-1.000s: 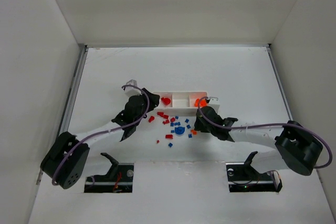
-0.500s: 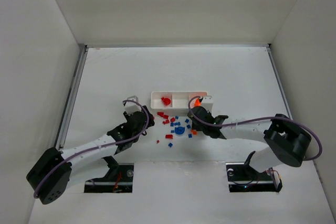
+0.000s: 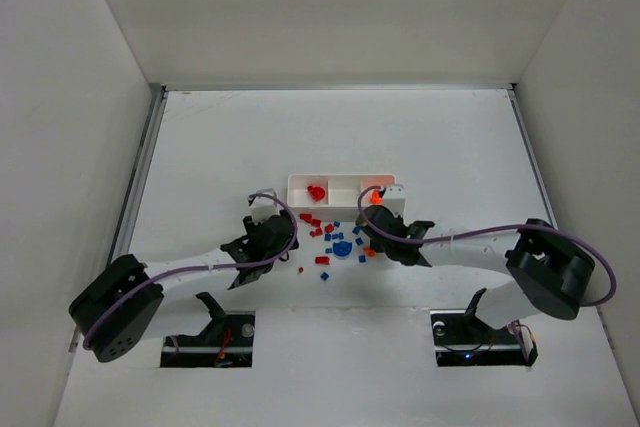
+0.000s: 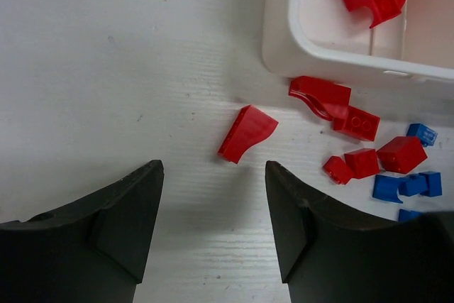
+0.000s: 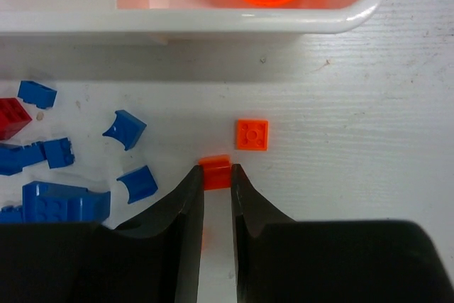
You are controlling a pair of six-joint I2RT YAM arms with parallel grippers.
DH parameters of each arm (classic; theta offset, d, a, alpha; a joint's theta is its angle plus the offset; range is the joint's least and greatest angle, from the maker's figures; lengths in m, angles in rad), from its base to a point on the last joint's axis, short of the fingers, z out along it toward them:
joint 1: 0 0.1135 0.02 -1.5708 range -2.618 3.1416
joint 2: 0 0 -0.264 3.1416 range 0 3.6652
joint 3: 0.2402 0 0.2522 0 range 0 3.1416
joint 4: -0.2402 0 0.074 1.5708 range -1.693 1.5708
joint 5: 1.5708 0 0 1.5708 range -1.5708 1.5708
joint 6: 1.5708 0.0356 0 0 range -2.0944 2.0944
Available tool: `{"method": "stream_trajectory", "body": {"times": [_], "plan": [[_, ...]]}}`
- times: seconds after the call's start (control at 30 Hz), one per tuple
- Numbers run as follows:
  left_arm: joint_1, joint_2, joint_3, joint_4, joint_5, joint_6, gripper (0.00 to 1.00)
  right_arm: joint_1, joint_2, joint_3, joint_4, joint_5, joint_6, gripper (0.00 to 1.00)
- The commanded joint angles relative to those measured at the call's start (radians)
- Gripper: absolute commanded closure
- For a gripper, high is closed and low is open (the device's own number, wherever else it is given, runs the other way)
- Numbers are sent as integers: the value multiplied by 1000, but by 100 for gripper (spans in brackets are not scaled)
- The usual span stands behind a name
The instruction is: Sort the legos into containers by color
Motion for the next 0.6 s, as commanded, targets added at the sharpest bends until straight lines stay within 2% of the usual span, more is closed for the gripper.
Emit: {"method": "stream_trajectory", "body": {"times": [0.0,0.23,0.37,0.57], "plan": [[-8,32,40,54,9,29,43,6,-82,-7,-28,-9,-10,84],[-5,101,65,91,5,55,46,-31,-224,16,-31,-26,-65,83],[1,111,65,96,-1,61,46,-132,-286,61,22,-83,-159,83],[9,135,66,102,5,75,52,-270,-205,143,143,-176,-233,82]]}}
